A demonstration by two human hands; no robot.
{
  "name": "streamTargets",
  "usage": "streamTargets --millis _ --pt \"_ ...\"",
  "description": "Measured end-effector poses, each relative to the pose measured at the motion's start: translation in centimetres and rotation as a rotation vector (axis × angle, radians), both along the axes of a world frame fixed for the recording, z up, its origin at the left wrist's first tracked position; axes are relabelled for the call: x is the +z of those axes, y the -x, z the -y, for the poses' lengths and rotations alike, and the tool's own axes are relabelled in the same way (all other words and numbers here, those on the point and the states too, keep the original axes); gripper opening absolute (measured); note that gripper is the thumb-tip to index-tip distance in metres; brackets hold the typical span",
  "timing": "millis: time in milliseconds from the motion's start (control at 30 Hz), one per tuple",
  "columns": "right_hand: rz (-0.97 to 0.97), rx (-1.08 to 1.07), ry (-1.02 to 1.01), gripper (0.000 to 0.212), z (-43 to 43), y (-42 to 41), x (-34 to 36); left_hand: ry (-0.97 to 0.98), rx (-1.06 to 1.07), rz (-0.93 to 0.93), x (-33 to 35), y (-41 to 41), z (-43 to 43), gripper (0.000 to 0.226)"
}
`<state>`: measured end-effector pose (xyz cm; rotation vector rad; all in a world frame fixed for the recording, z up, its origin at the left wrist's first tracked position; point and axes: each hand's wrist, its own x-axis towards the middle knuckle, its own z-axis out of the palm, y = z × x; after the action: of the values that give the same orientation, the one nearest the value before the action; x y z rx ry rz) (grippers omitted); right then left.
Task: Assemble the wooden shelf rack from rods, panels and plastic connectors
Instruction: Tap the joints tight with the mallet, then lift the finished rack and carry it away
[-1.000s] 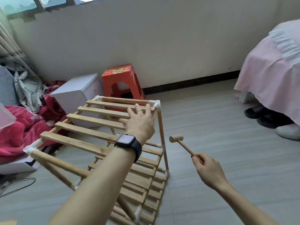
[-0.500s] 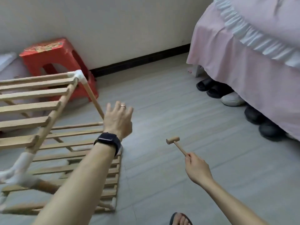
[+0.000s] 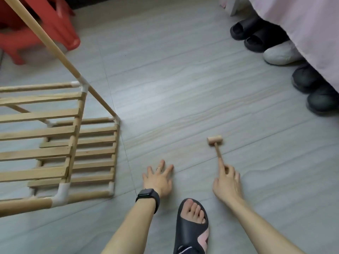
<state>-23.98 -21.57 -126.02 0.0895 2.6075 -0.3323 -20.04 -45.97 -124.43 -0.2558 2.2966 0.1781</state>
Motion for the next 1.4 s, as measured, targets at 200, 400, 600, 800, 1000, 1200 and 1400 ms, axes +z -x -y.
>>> streamTargets --millis 200,400,600,800,1000,1200,1400 --pt "0.138 0.020 -0.040 0.085 0.0 0.6 3.2 -0.051 0.025 0.097 2.3 -0.1 -0.2 0.058" --pt "0.057 0.191 0.191 0.051 4.4 3.8 13.9 -0.184 0.030 -0.072 15.3 1.7 1.3 0.045" --pt "0.068 0.565 0.299 0.025 13.3 2.5 27.5 0.122 -0.178 -0.621 36.4 -0.6 3.9 0.037" --pt "0.089 0.764 0.527 0.044 22.4 -3.1 38.1 0.019 -0.081 -1.049 52.5 -7.4 8.7 0.025" --pt "0.030 0.639 0.850 0.044 28.9 -6.2 44.9 0.141 0.315 -1.050 53.8 -13.8 21.9 0.028" --pt "-0.056 0.400 0.888 0.038 34.6 -5.3 46.2 0.209 0.685 -0.955 48.4 -18.8 35.0 0.041" --pt "-0.052 0.020 0.969 0.045 40.0 -2.6 45.1 0.086 0.947 -0.916 44.1 -18.4 42.3 0.062"
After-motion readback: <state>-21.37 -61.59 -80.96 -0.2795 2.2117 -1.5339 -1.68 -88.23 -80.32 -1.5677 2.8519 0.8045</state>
